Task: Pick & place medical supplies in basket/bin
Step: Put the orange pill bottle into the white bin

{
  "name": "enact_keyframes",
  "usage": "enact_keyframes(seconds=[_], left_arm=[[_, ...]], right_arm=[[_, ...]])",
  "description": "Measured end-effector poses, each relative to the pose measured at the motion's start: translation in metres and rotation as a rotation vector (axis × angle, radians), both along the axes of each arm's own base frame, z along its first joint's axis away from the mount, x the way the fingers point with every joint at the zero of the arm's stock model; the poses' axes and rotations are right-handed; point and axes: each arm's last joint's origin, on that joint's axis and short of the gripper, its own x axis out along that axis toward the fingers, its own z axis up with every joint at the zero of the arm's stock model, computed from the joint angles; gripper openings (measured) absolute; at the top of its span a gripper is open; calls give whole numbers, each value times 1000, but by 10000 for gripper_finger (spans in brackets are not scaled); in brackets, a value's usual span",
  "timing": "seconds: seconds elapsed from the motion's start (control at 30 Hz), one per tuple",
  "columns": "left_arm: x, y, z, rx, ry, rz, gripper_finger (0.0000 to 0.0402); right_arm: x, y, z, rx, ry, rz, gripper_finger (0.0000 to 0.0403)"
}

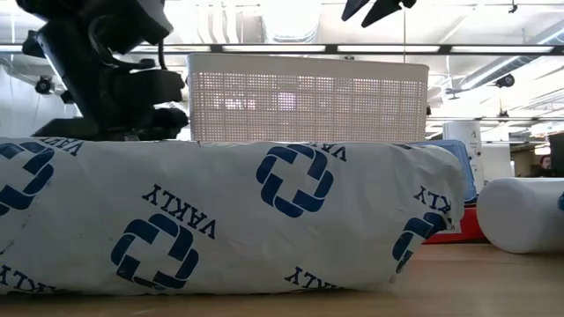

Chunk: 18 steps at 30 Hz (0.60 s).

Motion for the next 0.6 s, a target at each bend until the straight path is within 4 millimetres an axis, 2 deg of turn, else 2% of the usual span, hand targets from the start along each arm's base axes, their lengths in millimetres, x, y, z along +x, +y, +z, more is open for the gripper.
enact_keyframes(seconds=[0.27, 0.6], left_arm=[[14, -4, -8, -31, 28, 42, 288], [1, -3, -11, -129, 168, 175, 229]], right_arm=[[-1, 0, -2, 6, 19, -1, 329], [-1, 0, -3, 5, 25, 0, 329]])
